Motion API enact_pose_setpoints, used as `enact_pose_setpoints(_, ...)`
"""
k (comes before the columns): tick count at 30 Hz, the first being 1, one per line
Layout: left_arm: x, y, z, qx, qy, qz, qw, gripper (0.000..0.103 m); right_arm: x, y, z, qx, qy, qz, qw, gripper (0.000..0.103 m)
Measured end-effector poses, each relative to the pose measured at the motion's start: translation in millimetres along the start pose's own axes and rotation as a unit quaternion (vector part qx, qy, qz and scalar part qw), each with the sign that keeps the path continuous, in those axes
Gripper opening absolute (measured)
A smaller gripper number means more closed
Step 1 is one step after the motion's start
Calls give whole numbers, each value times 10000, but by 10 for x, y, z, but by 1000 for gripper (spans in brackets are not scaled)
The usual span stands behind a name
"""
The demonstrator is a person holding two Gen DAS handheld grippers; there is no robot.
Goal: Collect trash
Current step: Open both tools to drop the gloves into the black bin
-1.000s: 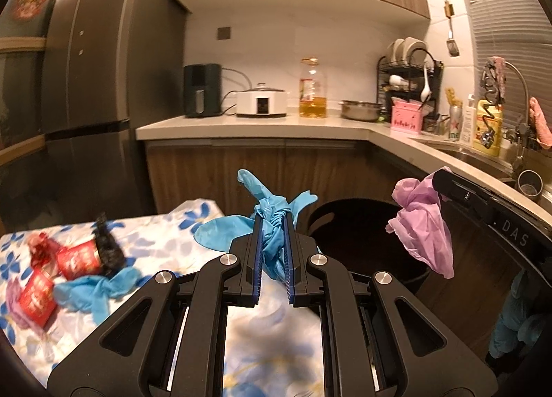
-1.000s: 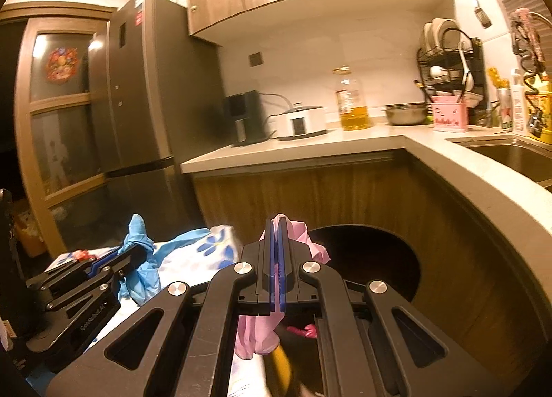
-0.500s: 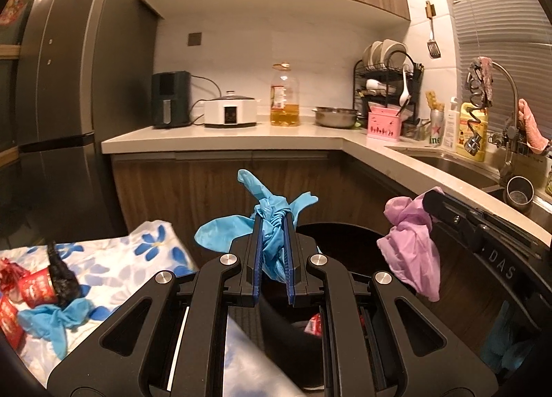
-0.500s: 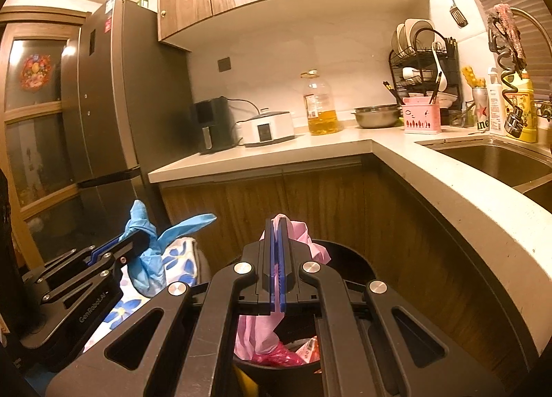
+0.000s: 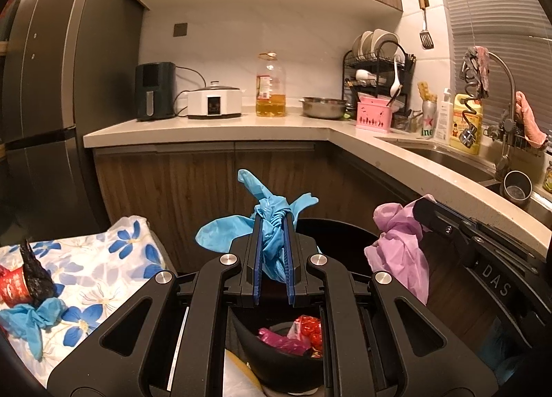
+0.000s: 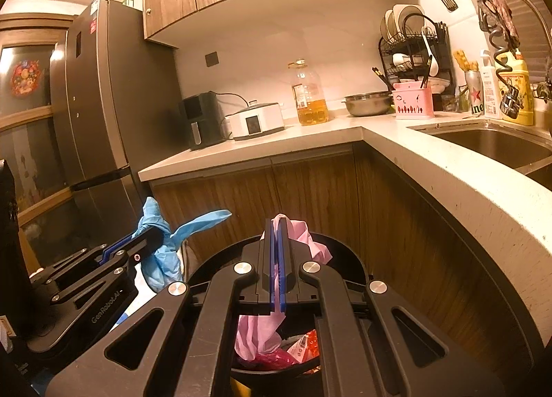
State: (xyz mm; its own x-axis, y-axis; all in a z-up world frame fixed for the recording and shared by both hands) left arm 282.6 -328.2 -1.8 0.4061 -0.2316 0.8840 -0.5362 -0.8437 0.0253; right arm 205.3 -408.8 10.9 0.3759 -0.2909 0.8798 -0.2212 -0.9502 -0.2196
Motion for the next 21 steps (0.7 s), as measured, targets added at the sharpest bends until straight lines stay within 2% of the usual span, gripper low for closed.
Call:
enact_pose_setpoints(16, -72, 14, 254, -133, -200, 12, 9997, 11, -9, 15, 161, 117, -110, 15, 9999, 3)
enact_pose_setpoints(20, -96, -3, 306, -182, -280, 10, 9994, 12, -21, 29, 196, 121, -155, 33, 9998, 9)
enact_pose_setpoints(21, -107, 0, 327, -144, -327, 50, 9993, 12, -23, 33, 205, 114, -166, 36, 9998, 15)
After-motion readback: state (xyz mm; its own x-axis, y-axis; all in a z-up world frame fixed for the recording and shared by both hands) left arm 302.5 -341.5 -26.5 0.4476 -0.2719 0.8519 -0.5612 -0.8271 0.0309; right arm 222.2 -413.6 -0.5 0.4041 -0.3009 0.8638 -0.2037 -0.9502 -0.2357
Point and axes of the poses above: each gripper's, at about its wrist camera, not at the fingertips, and z roughly the way its jaws point, y to its right, x to its top, the point moved 4 cm from there along z, roughly the way its jaws point, and after that the axes turned 9 degrees about -y, right-handed, at the moved point
